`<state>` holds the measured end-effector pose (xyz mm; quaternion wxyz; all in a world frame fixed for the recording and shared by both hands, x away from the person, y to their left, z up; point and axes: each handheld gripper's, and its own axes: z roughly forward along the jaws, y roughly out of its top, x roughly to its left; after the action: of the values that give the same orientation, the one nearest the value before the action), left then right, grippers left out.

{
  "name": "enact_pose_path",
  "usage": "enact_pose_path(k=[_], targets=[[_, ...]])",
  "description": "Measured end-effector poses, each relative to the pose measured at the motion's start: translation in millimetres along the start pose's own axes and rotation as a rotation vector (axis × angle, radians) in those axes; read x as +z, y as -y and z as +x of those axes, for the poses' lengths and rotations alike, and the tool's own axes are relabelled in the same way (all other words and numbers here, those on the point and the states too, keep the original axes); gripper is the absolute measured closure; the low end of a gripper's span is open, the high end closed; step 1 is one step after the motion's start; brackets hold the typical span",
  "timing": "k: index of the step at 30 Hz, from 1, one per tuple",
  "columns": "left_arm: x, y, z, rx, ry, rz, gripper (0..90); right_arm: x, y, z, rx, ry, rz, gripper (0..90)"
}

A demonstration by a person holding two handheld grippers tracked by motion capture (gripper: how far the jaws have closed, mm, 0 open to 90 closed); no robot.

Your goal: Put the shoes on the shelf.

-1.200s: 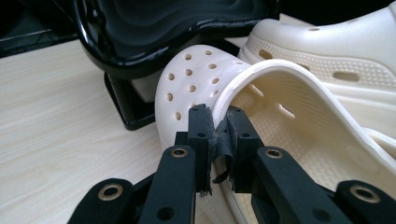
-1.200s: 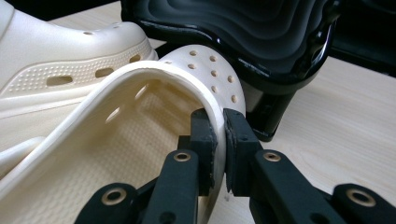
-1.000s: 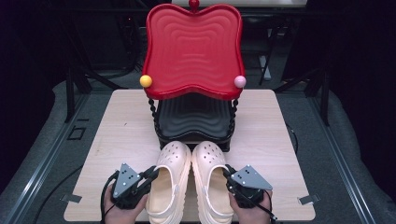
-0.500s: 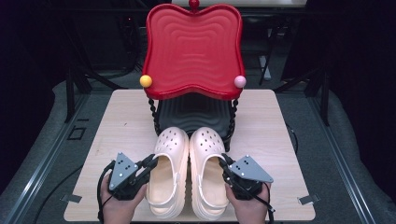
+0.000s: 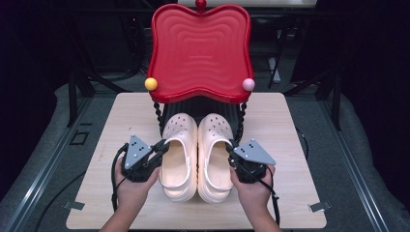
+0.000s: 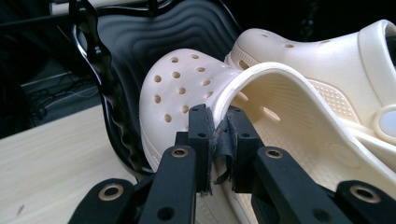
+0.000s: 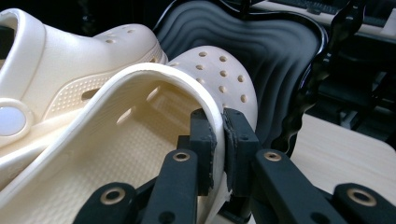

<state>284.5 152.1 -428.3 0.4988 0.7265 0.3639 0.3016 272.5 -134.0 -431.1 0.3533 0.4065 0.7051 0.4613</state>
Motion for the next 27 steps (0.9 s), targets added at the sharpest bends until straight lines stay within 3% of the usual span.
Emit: enact_pose_path(k=[13,22,27], targets=[[46.6,-11.6,18.1,-0.002,-0.026,-0.006,82.2,42.7,-9.7,-13.0,-0.034,0.079,-0.017,82.8],[60.5,-21.2,18.0,0.009,-0.051,-0.030,82.1,56.1,-20.9,-15.5,-0.077,0.115,-0.033,82.7],[69.1,-26.0,16.5,0.020,-0.067,-0.042,81.9,63.0,-25.8,-16.9,-0.076,0.132,-0.045,82.4]])
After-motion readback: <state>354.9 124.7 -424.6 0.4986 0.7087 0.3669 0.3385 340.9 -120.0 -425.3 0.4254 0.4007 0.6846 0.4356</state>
